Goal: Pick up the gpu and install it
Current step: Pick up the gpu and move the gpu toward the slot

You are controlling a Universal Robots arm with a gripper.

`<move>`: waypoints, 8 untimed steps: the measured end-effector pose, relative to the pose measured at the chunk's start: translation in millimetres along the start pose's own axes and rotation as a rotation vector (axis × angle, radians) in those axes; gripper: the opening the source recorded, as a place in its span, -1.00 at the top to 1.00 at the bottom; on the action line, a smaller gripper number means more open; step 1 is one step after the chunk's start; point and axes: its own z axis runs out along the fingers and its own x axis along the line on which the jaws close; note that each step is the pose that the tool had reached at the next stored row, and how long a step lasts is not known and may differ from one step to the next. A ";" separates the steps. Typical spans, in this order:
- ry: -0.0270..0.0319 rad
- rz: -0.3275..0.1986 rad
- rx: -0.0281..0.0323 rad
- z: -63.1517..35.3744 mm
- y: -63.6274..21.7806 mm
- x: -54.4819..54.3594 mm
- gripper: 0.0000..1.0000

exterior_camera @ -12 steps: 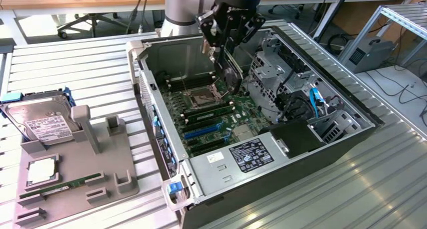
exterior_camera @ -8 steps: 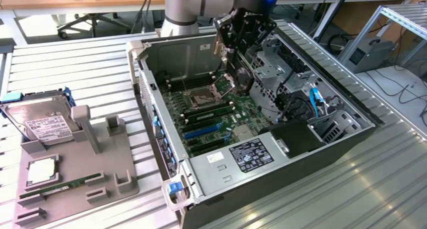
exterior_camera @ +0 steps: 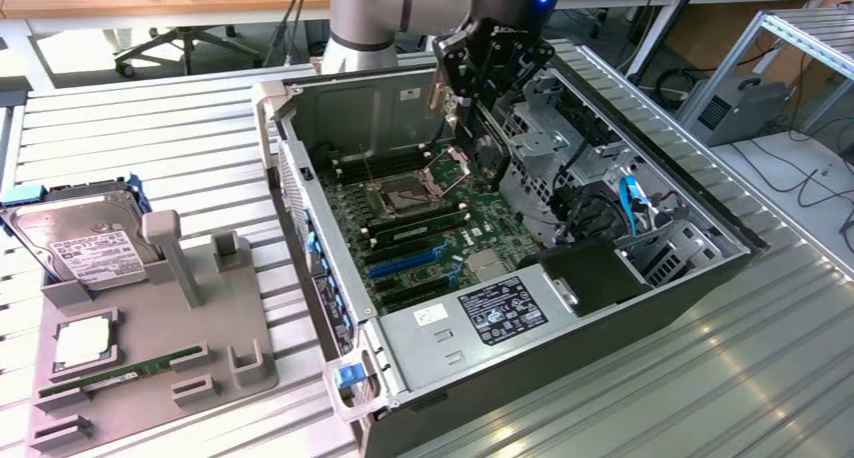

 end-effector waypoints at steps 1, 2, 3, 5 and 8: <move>0.0003 0.000 0.0000 0.5 0.8 -0.1 0.45; 0.0005 0.000 0.0000 1.0 1.6 -0.1 0.45; 0.0008 0.000 0.0000 1.5 2.6 -0.2 0.45; 0.0014 0.000 0.0001 2.8 4.3 -0.6 0.45; 0.0033 0.000 0.0002 5.6 6.4 -2.7 0.45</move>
